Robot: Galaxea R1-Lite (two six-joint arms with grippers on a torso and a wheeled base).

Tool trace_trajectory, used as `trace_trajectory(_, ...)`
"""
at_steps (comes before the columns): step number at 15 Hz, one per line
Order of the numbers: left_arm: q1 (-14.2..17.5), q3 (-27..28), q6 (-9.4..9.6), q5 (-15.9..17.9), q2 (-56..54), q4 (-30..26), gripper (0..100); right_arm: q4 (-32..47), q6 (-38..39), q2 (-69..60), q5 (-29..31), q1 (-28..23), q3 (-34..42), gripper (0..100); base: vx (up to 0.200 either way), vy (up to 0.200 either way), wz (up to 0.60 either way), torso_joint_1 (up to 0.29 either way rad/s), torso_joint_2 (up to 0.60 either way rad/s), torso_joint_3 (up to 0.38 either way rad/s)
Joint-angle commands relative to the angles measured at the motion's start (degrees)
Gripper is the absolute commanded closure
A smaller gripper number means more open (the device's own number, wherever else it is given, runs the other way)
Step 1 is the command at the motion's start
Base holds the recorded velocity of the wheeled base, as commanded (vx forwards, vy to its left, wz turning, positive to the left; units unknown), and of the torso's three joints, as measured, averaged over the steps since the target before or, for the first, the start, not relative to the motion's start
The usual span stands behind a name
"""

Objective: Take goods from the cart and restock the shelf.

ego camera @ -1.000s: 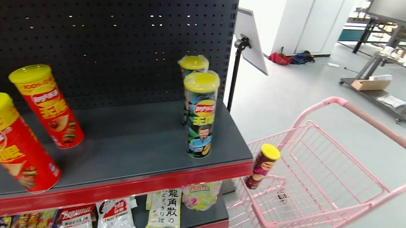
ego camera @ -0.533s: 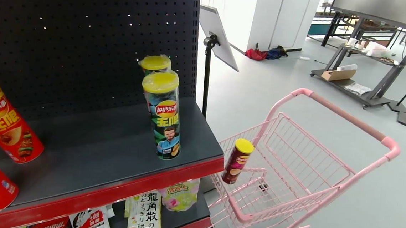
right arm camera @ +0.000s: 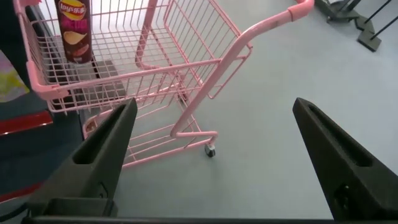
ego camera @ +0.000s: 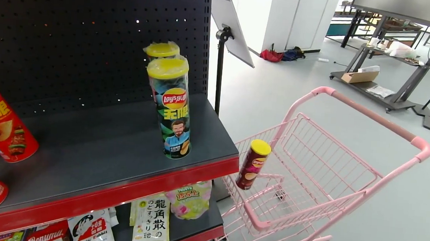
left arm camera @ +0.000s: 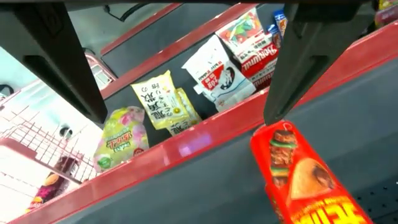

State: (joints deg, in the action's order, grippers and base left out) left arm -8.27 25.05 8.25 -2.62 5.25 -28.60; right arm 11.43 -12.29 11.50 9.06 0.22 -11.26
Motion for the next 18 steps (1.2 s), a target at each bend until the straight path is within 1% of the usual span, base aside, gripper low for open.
trace_trajectory(1, 0.00, 0.00, 0.01, -0.02, 0.11, 0.03, 0, -0.01, -0.02, -1.04, 0.00, 0.04, 0.72, 0, 0.000, 0.000, 0.00, -0.144, 0.38, 0.227)
trace_trajectory(5, 0.00, -0.09, 0.10, -0.02, 0.11, 0.03, 0, -0.01, -0.02, -0.95, -0.18, 0.13, 1.33, 0, 0.000, 0.000, 0.00, -0.152, 0.41, 0.249)
trace_trajectory(11, 0.00, -0.09, 0.27, -0.10, 0.11, 0.03, 0, -0.01, -0.02, -2.36, -0.27, 0.31, 3.09, 0, 0.000, 0.000, 0.00, -0.178, 0.52, 0.342)
trace_trajectory(13, 0.00, -0.18, 0.27, -0.19, 0.11, 0.03, 0, -0.10, 0.07, -2.27, -0.53, 0.40, 3.18, 0, 0.000, 0.000, 0.00, -0.063, 0.18, 0.132)
trace_trajectory(14, 0.00, -0.71, 0.27, -0.28, 0.11, 0.03, 0, -0.71, 0.42, -0.42, -1.32, 1.01, 2.74, 0, 0.000, 0.000, 0.00, -0.027, 0.08, 0.036)
trace_trajectory(16, 0.00, -1.15, 0.27, -0.81, 0.11, -0.05, 0, -3.70, 0.95, 7.58, -3.70, 1.10, 0.28, 0, 0.000, 0.000, 0.00, 0.000, 0.00, 0.000)
trace_trajectory(17, 0.00, -2.11, -0.43, -1.25, 0.11, 0.03, 0, -10.47, 2.36, 17.60, -7.65, 1.01, -1.83, 0, 0.000, 0.000, 0.00, 0.000, 0.00, 0.000)
trace_trajectory(18, 0.00, -3.34, -1.22, -0.72, 0.11, 0.39, 0, -17.85, 3.15, 29.81, -10.90, 0.92, -5.35, 0, 0.000, 0.000, 0.00, 0.000, 0.00, 0.000)
